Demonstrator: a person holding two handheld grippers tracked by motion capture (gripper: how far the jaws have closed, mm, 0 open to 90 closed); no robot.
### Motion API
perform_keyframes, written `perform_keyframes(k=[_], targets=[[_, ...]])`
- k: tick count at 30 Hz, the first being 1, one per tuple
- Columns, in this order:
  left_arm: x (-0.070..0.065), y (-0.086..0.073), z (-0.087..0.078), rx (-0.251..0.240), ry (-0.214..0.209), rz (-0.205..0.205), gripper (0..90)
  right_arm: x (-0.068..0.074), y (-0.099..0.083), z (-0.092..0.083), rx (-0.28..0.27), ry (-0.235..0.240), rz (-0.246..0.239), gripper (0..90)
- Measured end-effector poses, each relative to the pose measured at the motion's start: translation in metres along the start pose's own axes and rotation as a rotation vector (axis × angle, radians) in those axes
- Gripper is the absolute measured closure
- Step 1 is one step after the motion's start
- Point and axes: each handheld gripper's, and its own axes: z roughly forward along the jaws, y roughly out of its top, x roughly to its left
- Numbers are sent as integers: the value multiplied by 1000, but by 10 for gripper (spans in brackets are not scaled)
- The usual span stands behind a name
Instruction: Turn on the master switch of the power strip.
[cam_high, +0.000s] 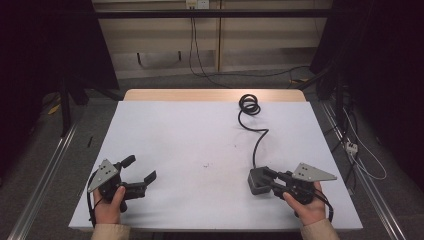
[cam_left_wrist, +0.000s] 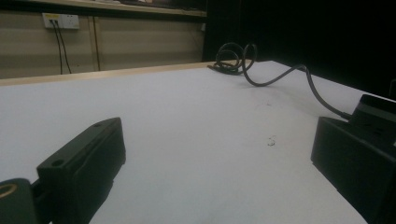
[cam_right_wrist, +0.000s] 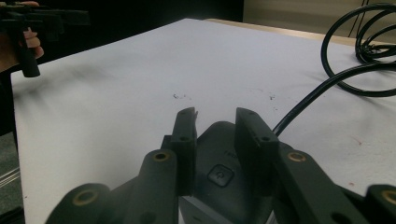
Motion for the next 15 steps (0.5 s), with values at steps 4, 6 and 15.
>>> perform_keyframes(k=[4,6,15], targets=[[1,0,-1,-1,3,2,27,-1,0,1,1,1,10,643],[1,0,-2,-2,5,-1,27,0,0,2,4,3,14,594],[1,0,-1,1,3,2,27,0,1,3,5,0,32,477]])
